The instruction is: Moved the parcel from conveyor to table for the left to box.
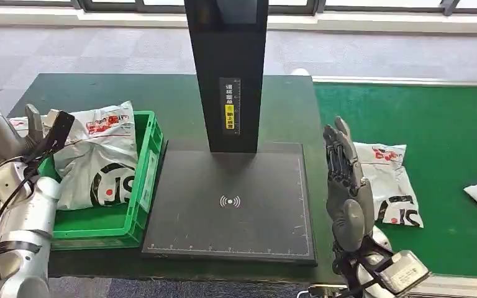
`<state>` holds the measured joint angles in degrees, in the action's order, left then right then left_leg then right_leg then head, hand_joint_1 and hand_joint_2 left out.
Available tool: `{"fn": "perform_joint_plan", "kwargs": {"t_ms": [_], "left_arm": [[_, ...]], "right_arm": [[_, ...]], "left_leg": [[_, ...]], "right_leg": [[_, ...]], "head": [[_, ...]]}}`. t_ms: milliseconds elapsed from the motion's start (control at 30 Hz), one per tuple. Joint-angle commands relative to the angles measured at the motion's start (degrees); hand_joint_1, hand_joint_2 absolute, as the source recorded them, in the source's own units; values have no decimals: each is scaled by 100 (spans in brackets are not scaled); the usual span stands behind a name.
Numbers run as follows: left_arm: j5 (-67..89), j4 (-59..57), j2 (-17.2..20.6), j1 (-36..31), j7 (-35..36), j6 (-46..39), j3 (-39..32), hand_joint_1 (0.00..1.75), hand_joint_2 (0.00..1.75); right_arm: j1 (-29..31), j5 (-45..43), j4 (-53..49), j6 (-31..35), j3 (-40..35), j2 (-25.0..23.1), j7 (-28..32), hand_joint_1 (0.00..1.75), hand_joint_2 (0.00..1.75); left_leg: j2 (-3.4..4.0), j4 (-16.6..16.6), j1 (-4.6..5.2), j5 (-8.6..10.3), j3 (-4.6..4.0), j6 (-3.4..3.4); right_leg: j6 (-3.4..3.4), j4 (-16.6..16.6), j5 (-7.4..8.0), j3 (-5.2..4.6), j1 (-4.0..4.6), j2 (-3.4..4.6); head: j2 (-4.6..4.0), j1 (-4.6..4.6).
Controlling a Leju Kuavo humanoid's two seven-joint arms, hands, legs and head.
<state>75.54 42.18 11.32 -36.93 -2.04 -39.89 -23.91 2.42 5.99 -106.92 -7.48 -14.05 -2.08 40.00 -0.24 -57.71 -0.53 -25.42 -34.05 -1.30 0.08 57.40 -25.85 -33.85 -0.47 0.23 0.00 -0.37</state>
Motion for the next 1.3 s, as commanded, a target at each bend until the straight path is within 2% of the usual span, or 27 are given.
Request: {"fn": "perform_joint_plan", "kwargs": {"t_ms": [33, 67, 133, 200, 233, 267, 367, 400, 433, 500, 533, 567, 600, 633, 667, 733, 967, 1167, 1233, 1300], "left_arm": [[-598, 383, -303, 276, -694, -11, -503, 0, 0], [-1349, 961, -552, 510, -1341, -11, -609, 0, 0], [-2200, 1739, -843, 1029, -1920, -11, -509, 0, 0], [-3123, 2737, -1115, 1733, -2181, 245, 36, 0, 0], [-3346, 2941, -1188, 1878, -2254, 326, 174, 0, 0], [-4074, 3357, -1337, 2169, -2519, 627, 554, 0, 0], [-4393, 3431, -1350, 2209, -2618, 730, 736, 0, 0], [-4401, 3426, -1347, 2222, -2619, 732, 762, 0, 0], [-5478, 3715, -1458, 2383, -3044, 1630, 969, 0, 0], [-5819, 4025, -1594, 2650, -3219, 2017, 1328, 0, 0], [-5951, 4216, -1660, 2800, -3330, 2162, 1608, 0, 0], [-6217, 4334, -1625, 2882, -3438, 2742, 2012, 0, 0], [-6427, 4419, -1732, 2887, -3500, 2953, 2278, 0, 0], [-6490, 4407, -1782, 2849, -3486, 2918, 2441, 0, 0], [-6841, 4410, -1778, 2816, -3451, 3175, 2650, 0, 0], [-6957, 4399, -1786, 2801, -3336, 3200, 2777, 0, 0], [-6992, 4404, -1726, 2818, -3320, 3224, 2727, 0, 0], [-6992, 4404, -1726, 2818, -3320, 3224, 2727, 0, 0], [-6923, 4486, -1744, 2847, -3276, 3533, 2874, 0, 0], [-6728, 4750, -1847, 2985, -3334, 3761, 3081, 0, 0]], "right_arm": [[174, 12, 352, 47, -23, 4, 0, 0, 0], [146, 91, 423, 105, 7, 6, 0, 0, 0], [103, 319, 697, 263, 114, -33, 0, 0, 0], [75, 650, 914, 571, 285, -106, 0, 0, 0], [59, 736, 1041, 656, 405, -169, 0, 0, 0], [74, 822, 1193, 642, 624, -218, 0, 0, 0], [86, 822, 1270, 640, 739, -234, -16, 0, 0], [109, 812, 1323, 628, 777, -238, -14, 0, 175], [164, 1058, 1502, 982, 1044, -318, -229, 0, 175], [327, 1086, 1916, 1040, 1402, -296, -393, 0, 175], [446, 1213, 2274, 1113, 1648, -268, -515, 0, 0], [567, 1518, 2632, 1374, 1930, -290, -682, 0, 0], [724, 1791, 3114, 1643, 2290, -270, -819, 0, 0], [808, 1938, 3403, 1710, 2481, -223, -780, 0, 175], [901, 2382, 3761, 2017, 2746, -187, -942, 0, 175], [938, 2633, 4025, 2102, 2998, -158, -964, 0, 175], [945, 2679, 3999, 2121, 2979, -214, -957, 0, 175], [945, 2679, 3999, 2121, 2979, -214, -957, 0, 175], [991, 3164, 4210, 2363, 3185, -192, -1435, 0, 175], [1272, 3828, 5009, 2838, 3531, -52, -1771, 0, 175]], "left_leg": [[9, 14, 1, 0, 22, 6], [6, 8, 1, 0, 13, 5], [0, 8, -2, 0, 12, 7], [9, 28, 3, 1, 37, 11], [7, 32, 3, 1, 41, 13], [2, 18, 5, -3, 27, 10], [-9, 29, 6, -6, 42, 18], [-10, 16, 4, -6, 26, 13], [-8, 4, 3, -7, 11, 8], [-20, 12, 4, -5, 17, 14], [-5, 9, 3, -6, 11, 9], [-2, 14, 3, -6, 18, 11], [-4, 18, 8, -5, 25, 11], [-11, 7, 4, -9, 11, 6], [-31, 13, 6, -3, 16, 12], [-39, 7, 5, -2, 8, 12], [4, 3, 12, -13, 11, 7], [-3, 13, 17, -9, 22, 10], [-1, 4, 18, -10, 9, 9], [-2, 13, 16, -9, 23, 13]], "right_leg": [[1, -14, 3, 21, -1, 4], [1, -9, 2, 12, -2, 2], [3, -15, 2, 15, 2, -4], [6, -35, 5, 36, -3, 4], [7, -41, 5, 42, -3, 1], [5, -22, 0, 28, -6, -2], [10, -43, -2, 48, -7, -15], [7, -33, -3, 29, -4, -16], [4, -20, -4, 13, -3, -13], [9, -31, -3, 28, -4, -24], [9, -25, -2, 17, -4, -7], [11, -31, 1, 23, -3, -4], [11, -35, 1, 30, -6, -9], [11, -28, -1, 19, 0, -16], [15, -37, 0, 32, -2, -37], [14, -32, -2, 28, -3, -43], [16, -20, 5, 15, -10, 1], [14, -25, 2, 24, -3, -5], [14, -14, 1, 10, -2, -2], [15, -27, 4, 27, -1, -5]], "head": [[0, 0], [0, 0], [0, 0], [0, 0], [0, 0], [0, 0], [0, -2], [0, 0], [0, 0], [0, 0], [0, 0], [0, 0], [0, 0], [0, 0], [0, 0], [0, 0], [0, 0], [0, 0], [0, 0], [0, 0]]}}
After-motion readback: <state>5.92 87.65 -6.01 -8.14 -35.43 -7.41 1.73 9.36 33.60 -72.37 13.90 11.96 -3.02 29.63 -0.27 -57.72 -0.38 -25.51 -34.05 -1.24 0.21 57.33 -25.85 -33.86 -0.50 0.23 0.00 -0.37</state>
